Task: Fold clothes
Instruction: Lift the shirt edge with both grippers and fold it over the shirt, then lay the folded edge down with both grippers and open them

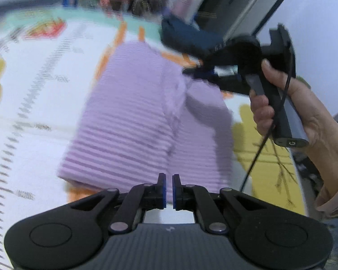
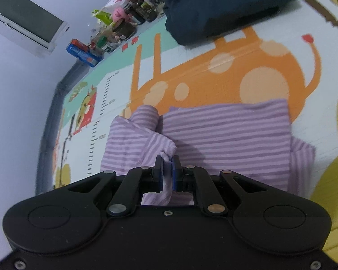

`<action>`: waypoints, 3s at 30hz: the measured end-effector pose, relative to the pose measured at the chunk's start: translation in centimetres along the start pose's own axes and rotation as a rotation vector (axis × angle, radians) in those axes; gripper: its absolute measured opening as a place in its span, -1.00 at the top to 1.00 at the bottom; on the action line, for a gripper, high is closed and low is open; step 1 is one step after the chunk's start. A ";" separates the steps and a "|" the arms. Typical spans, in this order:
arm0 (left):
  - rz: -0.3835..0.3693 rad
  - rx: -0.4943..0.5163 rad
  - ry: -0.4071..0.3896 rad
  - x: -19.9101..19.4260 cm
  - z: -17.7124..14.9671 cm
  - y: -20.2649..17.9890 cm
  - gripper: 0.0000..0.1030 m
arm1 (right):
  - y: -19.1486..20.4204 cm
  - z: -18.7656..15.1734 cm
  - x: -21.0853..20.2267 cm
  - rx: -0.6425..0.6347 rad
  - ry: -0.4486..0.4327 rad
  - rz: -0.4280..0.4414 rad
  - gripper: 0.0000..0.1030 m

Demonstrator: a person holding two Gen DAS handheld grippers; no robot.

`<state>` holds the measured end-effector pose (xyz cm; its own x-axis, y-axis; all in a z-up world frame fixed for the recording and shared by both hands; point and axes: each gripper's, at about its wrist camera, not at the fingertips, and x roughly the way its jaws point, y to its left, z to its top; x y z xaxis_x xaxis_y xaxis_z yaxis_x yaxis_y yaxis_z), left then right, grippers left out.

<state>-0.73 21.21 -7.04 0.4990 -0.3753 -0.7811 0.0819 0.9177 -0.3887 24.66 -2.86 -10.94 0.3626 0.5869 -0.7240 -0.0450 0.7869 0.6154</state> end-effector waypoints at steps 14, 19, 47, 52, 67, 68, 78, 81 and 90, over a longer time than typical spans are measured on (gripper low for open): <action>0.065 -0.018 -0.020 0.5 -3.3 1.0 0.78 | -1.3 -1.1 -1.9 0.075 -0.027 0.219 -0.31; 0.077 -0.029 -0.014 1.1 -3.6 0.8 0.77 | -1.4 -3.5 -1.2 0.043 0.140 0.318 -0.31; 0.178 -0.099 -0.120 1.1 -3.8 0.5 0.40 | -0.5 -12.7 5.1 0.175 0.453 0.531 0.30; 0.301 -0.006 -0.180 0.8 -4.0 -0.6 0.29 | 0.1 -12.9 5.7 0.169 0.459 0.507 0.30; 0.621 0.510 -0.206 4.0 -5.1 -6.1 0.41 | 0.6 -12.2 5.4 0.169 0.470 0.509 0.30; 0.621 0.520 -0.202 4.2 -5.1 -6.1 0.52 | 0.3 -12.0 5.0 0.168 0.470 0.508 0.30; 0.602 0.592 -0.186 5.2 -4.9 -6.3 0.90 | 0.6 -10.3 2.1 0.082 0.378 0.434 -0.07; 0.574 0.567 -0.197 4.7 -4.7 -5.9 0.90 | -0.1 -8.7 0.4 0.098 0.266 0.410 -0.40; 0.522 0.530 -0.207 3.7 -4.4 -5.0 0.90 | -2.5 -3.6 1.5 0.207 0.113 0.361 -0.40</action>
<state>-3.14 14.72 -10.13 0.7332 0.1076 -0.6714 0.1675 0.9284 0.3318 21.94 -3.24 -14.75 0.2534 0.8436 -0.4734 0.0412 0.4795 0.8766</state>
